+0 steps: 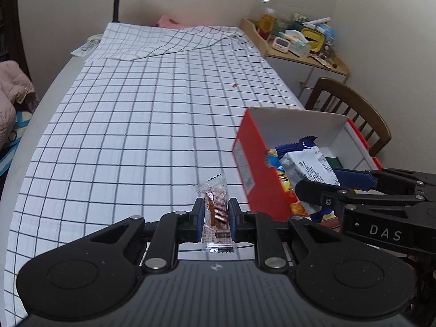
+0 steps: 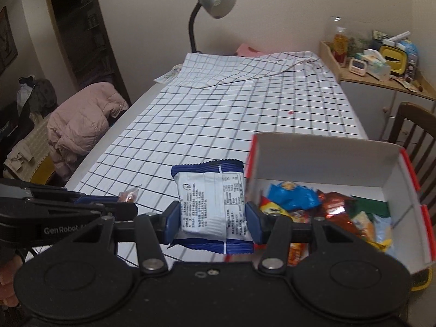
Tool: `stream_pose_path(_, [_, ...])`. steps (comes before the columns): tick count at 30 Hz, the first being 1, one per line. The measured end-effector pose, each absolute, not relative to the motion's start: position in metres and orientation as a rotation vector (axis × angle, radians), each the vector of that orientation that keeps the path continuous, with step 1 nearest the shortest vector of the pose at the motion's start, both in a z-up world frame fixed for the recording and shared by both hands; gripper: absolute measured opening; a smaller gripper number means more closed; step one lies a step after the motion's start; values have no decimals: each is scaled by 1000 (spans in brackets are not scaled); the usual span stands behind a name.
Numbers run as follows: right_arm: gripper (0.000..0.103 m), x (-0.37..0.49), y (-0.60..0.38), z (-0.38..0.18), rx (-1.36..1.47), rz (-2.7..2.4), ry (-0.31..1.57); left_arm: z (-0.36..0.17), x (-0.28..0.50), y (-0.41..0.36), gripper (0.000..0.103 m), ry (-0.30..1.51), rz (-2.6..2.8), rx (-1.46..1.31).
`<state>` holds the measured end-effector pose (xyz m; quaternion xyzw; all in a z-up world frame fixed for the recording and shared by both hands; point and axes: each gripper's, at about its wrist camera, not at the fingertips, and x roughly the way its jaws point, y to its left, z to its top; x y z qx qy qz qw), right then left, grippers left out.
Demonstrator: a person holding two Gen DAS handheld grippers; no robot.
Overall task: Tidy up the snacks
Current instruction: 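Carry the candy and biscuit packet into the red box and open both tools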
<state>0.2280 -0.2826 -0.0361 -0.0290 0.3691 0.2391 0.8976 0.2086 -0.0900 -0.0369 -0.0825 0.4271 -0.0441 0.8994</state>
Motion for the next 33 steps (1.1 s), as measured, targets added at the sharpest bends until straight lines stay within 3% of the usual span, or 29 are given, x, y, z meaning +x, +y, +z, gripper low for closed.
stream_pose_path(15, [49,233,-392,-36,-9,350,741,-23,246,-185,18,864,-175,-93])
stream_pose_path(33, [49,286,-427,-78,-62,242,820,-67,319,-238,18,968,-174,-47])
